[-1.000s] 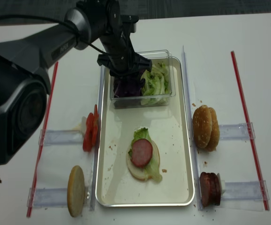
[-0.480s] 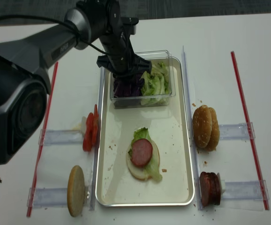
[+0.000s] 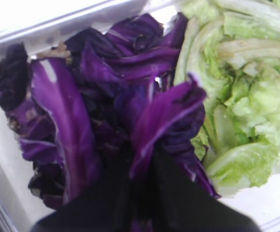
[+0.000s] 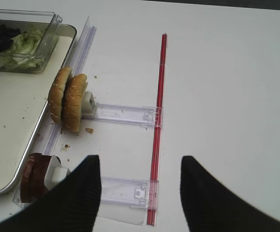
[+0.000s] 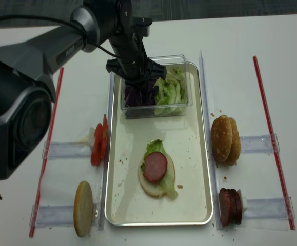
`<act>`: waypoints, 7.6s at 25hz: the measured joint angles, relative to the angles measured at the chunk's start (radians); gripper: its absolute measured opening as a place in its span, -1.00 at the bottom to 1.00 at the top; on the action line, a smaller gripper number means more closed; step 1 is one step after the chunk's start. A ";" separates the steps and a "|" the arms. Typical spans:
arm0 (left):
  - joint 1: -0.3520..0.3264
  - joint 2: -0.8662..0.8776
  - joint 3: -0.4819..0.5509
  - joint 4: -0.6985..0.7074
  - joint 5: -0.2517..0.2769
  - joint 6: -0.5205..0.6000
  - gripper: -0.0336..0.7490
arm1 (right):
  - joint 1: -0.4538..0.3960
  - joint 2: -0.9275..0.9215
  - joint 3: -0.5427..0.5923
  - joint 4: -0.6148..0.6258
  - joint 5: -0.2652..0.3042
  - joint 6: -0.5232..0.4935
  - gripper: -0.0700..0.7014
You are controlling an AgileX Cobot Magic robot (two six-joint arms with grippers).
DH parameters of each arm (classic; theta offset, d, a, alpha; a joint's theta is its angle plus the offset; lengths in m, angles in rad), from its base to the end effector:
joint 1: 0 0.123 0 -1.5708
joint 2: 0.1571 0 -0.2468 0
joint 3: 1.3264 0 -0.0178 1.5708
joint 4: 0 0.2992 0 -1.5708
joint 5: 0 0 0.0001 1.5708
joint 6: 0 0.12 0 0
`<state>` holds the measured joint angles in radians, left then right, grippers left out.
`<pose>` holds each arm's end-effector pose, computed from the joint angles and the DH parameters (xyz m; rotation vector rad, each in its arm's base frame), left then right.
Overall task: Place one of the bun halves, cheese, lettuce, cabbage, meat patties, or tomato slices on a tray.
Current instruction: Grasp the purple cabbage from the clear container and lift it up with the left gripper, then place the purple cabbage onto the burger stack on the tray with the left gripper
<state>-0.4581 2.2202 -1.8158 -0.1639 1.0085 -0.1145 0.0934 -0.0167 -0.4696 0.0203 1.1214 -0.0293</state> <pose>0.4388 -0.2349 0.1023 0.3993 2.9054 -0.3125 0.0990 0.0115 0.2723 -0.1315 2.1150 0.0627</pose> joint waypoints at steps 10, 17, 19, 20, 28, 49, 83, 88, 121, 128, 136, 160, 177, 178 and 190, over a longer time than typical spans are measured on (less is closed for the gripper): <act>0.000 0.000 -0.007 0.000 0.021 0.017 -0.77 | 0.000 0.000 0.000 0.000 0.000 0.000 0.19; 0.000 0.000 -0.080 0.000 0.088 0.017 -0.77 | 0.000 0.000 0.000 0.000 0.000 0.002 0.19; 0.000 0.000 -0.107 0.000 0.109 0.017 -0.77 | 0.000 0.000 0.000 0.000 0.000 0.002 0.19; 0.000 0.000 -0.121 0.002 0.122 0.017 -0.77 | 0.000 0.000 0.000 0.000 0.000 0.002 0.19; 0.000 0.000 -0.206 0.063 0.214 0.017 -0.78 | 0.000 0.000 0.000 0.000 0.000 0.002 0.19; 0.000 0.000 -0.237 0.042 0.222 0.017 -0.79 | 0.000 0.000 0.000 0.000 0.000 0.002 0.19; -0.263 -0.518 0.212 -0.026 0.234 -0.077 -0.79 | 0.000 0.000 0.000 0.000 0.000 0.002 0.19; -0.328 -0.518 0.266 -0.012 0.234 -0.101 -0.79 | 0.000 0.000 0.000 0.000 0.000 0.002 0.19; -0.384 -0.518 0.503 0.100 0.017 -0.115 -0.79 | 0.000 0.000 0.000 0.000 0.000 0.018 0.19; -0.384 -0.493 0.503 0.098 0.014 -0.111 -0.79 | 0.000 0.000 0.000 0.000 0.000 0.018 0.19; -0.386 -0.426 0.503 0.094 0.004 -0.105 -0.79 | 0.000 0.000 0.000 0.000 0.000 0.018 0.19; -0.386 -0.401 0.503 0.078 -0.002 -0.106 -0.72 | 0.000 0.000 0.000 0.000 0.000 0.018 0.19; -0.374 -0.401 0.503 0.080 0.005 -0.120 -0.14 | 0.000 0.000 0.000 0.000 0.000 0.018 0.19; -0.372 -0.401 0.503 0.080 0.008 -0.122 -0.11 | 0.000 0.000 0.000 0.000 0.000 0.018 0.19; -0.372 -0.401 0.503 0.086 0.033 -0.131 0.15 | 0.000 0.000 0.000 0.000 0.000 0.018 0.19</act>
<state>-0.8298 1.8189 -1.3125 -0.0779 1.0416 -0.2453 0.0934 -0.0167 -0.4696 0.0203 1.1214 -0.0113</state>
